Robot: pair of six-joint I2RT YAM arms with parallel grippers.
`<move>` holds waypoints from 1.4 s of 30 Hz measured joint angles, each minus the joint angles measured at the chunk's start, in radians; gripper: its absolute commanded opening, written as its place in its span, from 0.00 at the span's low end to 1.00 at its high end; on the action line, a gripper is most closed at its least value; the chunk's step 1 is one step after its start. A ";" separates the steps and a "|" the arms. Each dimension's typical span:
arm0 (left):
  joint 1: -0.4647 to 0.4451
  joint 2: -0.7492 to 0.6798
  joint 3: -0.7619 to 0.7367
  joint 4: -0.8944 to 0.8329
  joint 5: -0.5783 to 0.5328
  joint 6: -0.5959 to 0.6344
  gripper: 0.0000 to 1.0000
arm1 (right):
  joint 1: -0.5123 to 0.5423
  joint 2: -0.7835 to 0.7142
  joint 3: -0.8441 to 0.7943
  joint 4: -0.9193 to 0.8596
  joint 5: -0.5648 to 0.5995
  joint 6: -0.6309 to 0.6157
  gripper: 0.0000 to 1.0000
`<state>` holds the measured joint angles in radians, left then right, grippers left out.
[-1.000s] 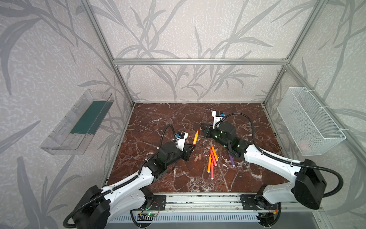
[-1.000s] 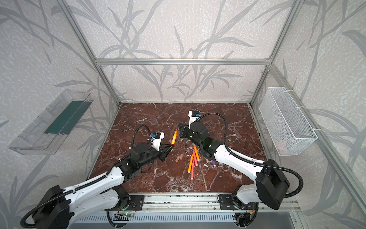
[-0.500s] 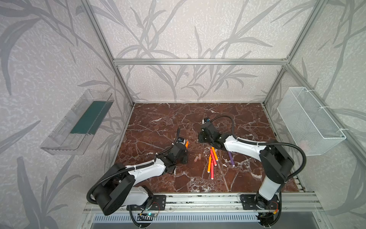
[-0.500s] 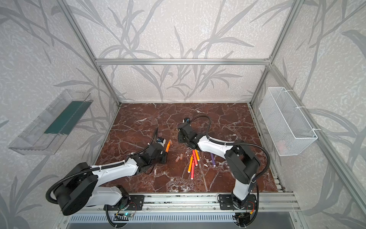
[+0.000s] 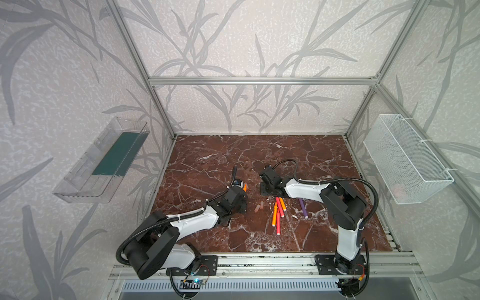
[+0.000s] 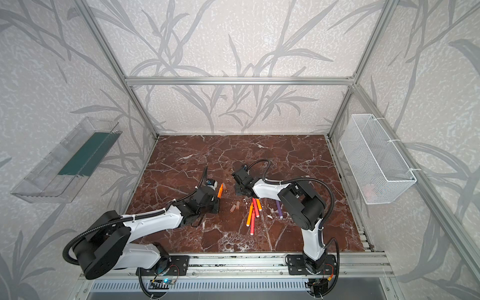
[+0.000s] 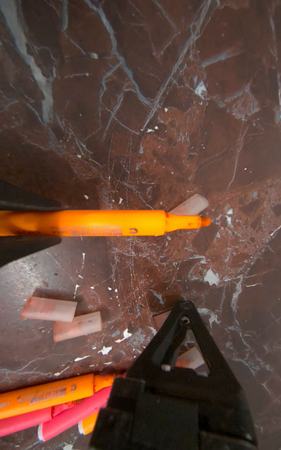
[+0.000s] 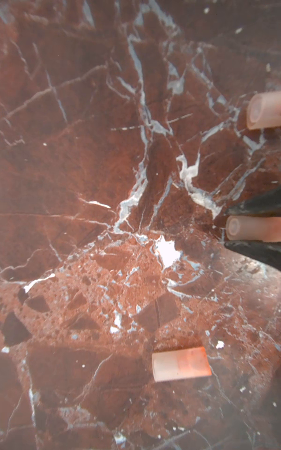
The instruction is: Insert the pens into the pen caps
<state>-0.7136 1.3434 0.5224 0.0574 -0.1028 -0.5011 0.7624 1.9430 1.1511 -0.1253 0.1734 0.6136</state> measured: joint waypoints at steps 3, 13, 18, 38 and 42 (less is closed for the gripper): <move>0.000 -0.032 0.000 0.006 0.002 0.000 0.00 | -0.003 -0.002 -0.005 0.006 0.000 0.005 0.29; 0.000 -0.204 -0.026 0.030 0.008 0.000 0.00 | -0.003 -0.136 -0.102 0.029 -0.030 0.010 0.59; 0.000 -0.273 -0.088 0.082 0.023 0.002 0.00 | -0.002 -0.364 -0.240 0.169 -0.110 0.032 0.72; 0.000 -0.364 -0.147 0.183 0.176 0.039 0.00 | 0.077 -0.246 -0.311 0.753 -0.386 0.257 0.26; 0.000 -0.369 -0.153 0.185 0.184 0.046 0.00 | 0.077 -0.246 -0.301 0.759 -0.394 0.279 0.09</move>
<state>-0.7136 0.9749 0.3698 0.2420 0.0811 -0.4549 0.8391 1.6966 0.8505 0.6334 -0.2203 0.8928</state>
